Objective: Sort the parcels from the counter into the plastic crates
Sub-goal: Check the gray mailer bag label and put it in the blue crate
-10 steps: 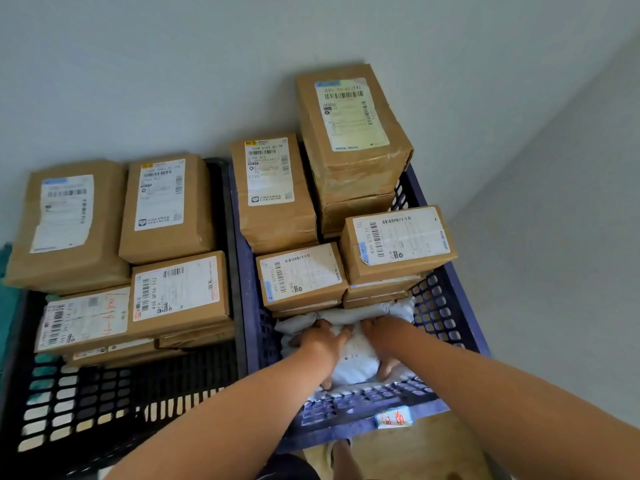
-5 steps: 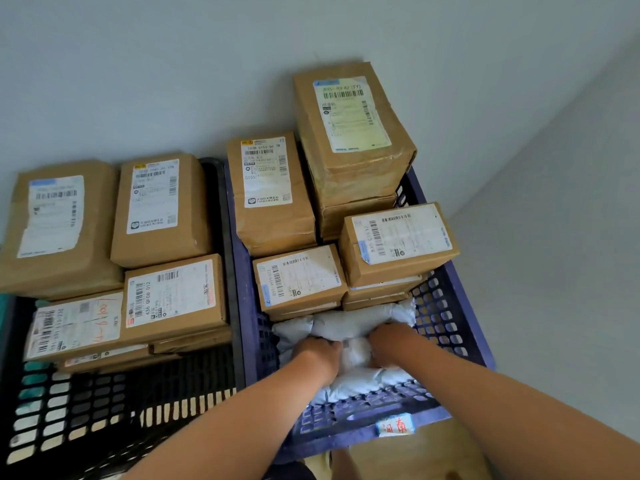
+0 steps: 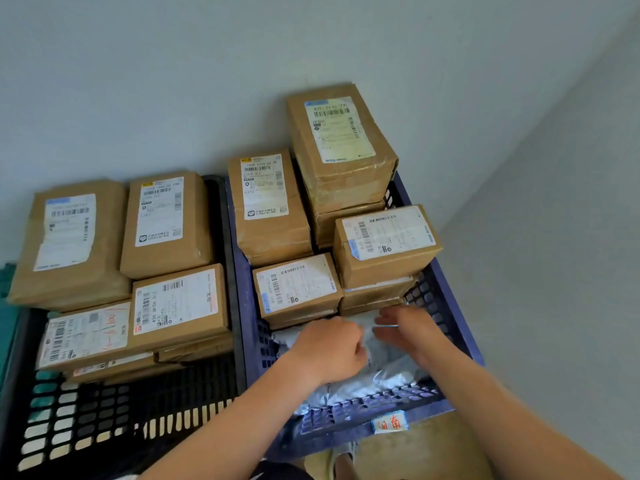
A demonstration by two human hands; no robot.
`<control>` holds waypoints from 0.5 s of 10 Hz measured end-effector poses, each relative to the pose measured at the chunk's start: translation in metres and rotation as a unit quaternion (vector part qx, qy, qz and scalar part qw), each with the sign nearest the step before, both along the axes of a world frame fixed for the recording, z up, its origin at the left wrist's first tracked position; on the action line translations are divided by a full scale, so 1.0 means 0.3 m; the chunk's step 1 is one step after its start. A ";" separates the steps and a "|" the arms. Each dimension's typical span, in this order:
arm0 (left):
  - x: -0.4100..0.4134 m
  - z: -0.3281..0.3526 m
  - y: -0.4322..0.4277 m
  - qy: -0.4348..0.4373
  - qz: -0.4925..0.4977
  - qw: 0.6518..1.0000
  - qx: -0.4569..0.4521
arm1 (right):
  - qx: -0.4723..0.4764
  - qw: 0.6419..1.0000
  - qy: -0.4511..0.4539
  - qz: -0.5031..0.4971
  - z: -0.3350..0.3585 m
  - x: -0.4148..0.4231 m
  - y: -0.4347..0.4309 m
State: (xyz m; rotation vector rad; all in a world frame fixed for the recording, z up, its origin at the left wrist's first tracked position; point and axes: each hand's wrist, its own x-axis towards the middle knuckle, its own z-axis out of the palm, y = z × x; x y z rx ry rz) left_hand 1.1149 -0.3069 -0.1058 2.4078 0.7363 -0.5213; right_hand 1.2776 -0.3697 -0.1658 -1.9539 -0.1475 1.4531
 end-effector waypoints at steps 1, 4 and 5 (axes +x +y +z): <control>0.043 0.203 0.006 -0.346 0.001 0.927 0.148 | 0.073 0.966 0.090 -0.233 0.080 -0.032 -0.006; 0.175 0.245 0.374 -0.212 -0.192 0.907 0.309 | 0.088 0.862 0.219 -0.448 0.137 -0.048 0.206; 0.163 0.217 0.414 -0.220 -0.200 0.894 0.334 | 0.074 0.856 0.177 -0.481 0.192 -0.069 0.204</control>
